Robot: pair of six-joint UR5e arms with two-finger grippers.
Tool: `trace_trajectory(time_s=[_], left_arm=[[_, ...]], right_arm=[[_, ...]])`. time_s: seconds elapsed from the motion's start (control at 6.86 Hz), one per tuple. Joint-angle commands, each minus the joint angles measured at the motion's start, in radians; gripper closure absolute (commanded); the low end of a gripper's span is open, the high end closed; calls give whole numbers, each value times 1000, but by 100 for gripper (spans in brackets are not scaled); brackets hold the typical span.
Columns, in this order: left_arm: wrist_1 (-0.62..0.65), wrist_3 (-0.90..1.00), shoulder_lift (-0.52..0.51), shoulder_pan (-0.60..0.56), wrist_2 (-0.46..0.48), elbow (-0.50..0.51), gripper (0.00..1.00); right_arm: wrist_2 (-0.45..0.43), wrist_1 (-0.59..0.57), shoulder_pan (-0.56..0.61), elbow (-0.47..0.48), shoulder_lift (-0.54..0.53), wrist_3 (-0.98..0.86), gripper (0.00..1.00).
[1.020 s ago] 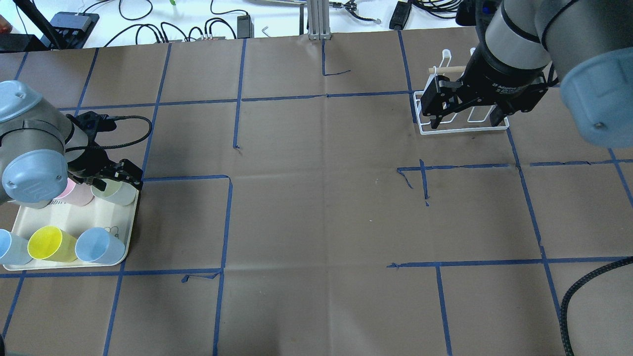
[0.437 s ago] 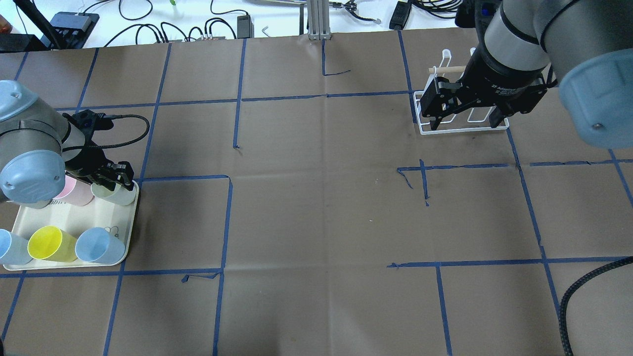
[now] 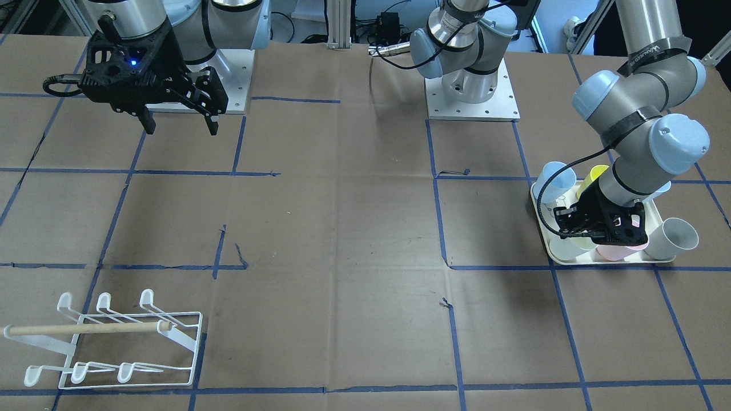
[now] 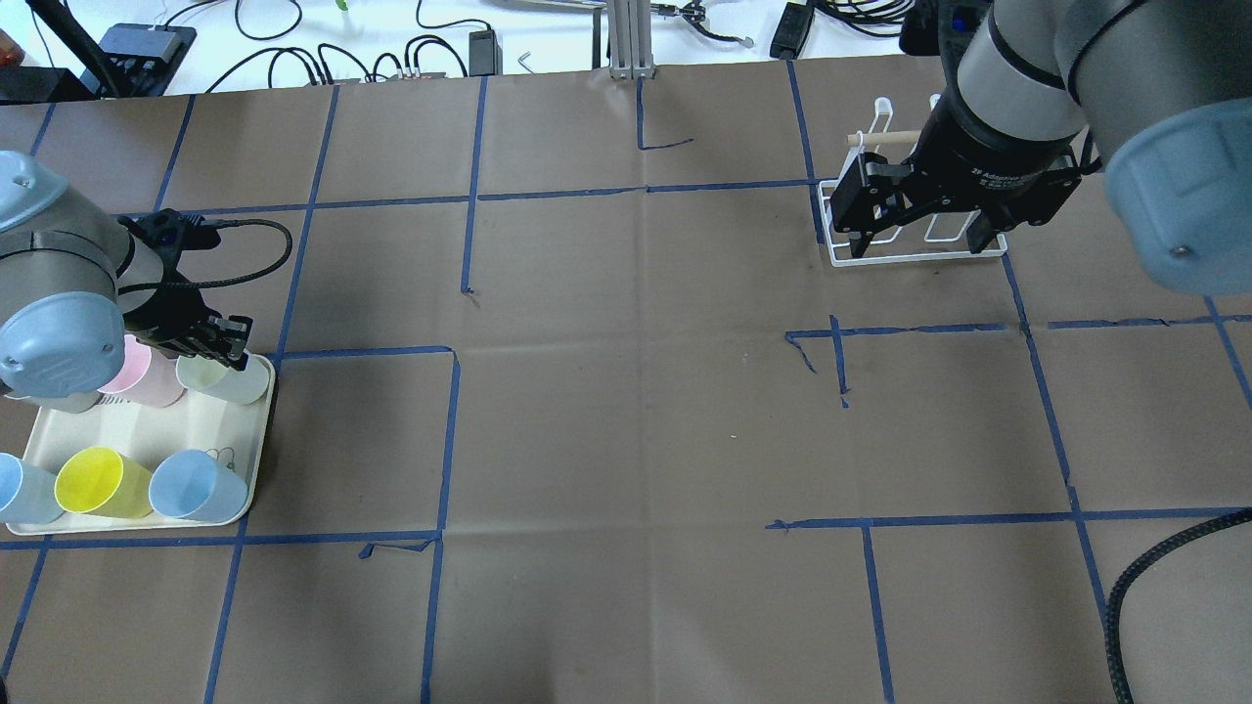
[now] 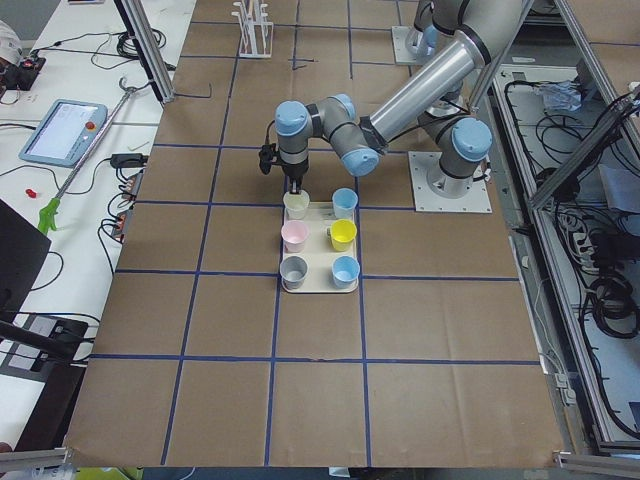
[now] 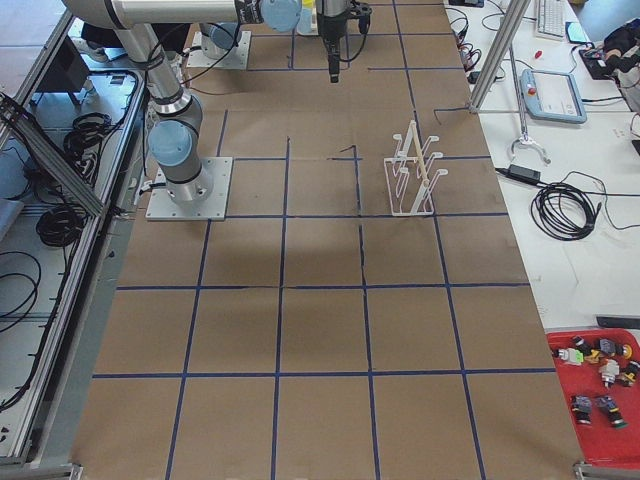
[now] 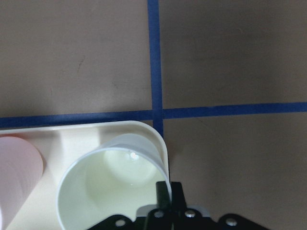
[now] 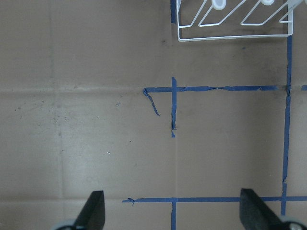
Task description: Transfer IKEA cup to right arm and place on rack
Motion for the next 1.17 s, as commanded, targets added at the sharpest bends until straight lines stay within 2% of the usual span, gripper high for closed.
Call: trace_trajectory(time_s=[0.0, 0.29, 0.44, 0.58, 0.73, 0.87, 1.02], left_arm=[[-35, 5, 37, -12, 4, 79, 100], [-285, 3, 74, -25, 3, 262, 100], [-388, -9, 79, -49, 4, 350, 100], [-468, -37, 84, -84, 3, 422, 100], [-484, -44, 76, -106, 3, 458, 100], [-468, -37, 71, -118, -8, 461, 100], [-419, -8, 68, -129, -137, 461, 100]], right_arm=[[4, 0, 0, -6, -2, 2, 0], [18, -21, 0, 0, -8, 15, 0], [34, -126, 2, 8, -2, 16, 0], [167, -234, 0, 41, 1, 43, 0], [241, -364, 0, 95, 0, 175, 0], [263, -520, 2, 150, 0, 286, 0], [329, -752, 2, 242, -5, 481, 0]])
